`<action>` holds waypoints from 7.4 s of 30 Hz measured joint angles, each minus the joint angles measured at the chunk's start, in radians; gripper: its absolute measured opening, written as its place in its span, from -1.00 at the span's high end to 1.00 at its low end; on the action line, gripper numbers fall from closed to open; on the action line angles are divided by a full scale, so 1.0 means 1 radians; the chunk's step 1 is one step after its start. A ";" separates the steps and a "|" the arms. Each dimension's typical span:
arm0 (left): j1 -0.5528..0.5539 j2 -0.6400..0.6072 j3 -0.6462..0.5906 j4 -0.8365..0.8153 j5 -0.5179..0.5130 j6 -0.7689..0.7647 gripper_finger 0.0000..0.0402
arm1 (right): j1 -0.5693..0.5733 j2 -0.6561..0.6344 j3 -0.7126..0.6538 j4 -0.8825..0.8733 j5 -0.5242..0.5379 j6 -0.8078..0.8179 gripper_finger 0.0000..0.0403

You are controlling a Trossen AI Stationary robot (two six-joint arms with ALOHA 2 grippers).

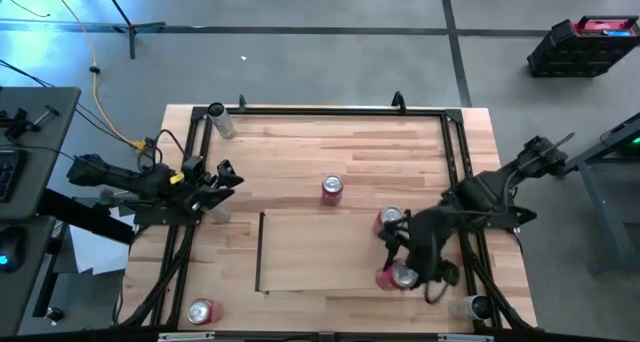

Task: Place canned beverage on shelf
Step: Put the top red soda can on the shelf, then put the middle right white yellow soda can on the shelf

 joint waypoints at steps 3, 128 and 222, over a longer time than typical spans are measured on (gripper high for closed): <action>-0.002 0.027 0.000 0.009 -0.033 0.000 -0.04 | -0.050 -0.010 -0.049 0.026 -0.095 -0.021 -0.43; -0.002 0.065 -0.001 0.007 -0.039 0.131 -0.04 | -0.119 0.070 0.270 -0.198 0.041 0.014 -0.81; -0.001 0.065 -0.001 -0.054 -0.039 0.123 -0.04 | -0.112 -0.525 -0.287 -0.720 0.715 1.293 -0.81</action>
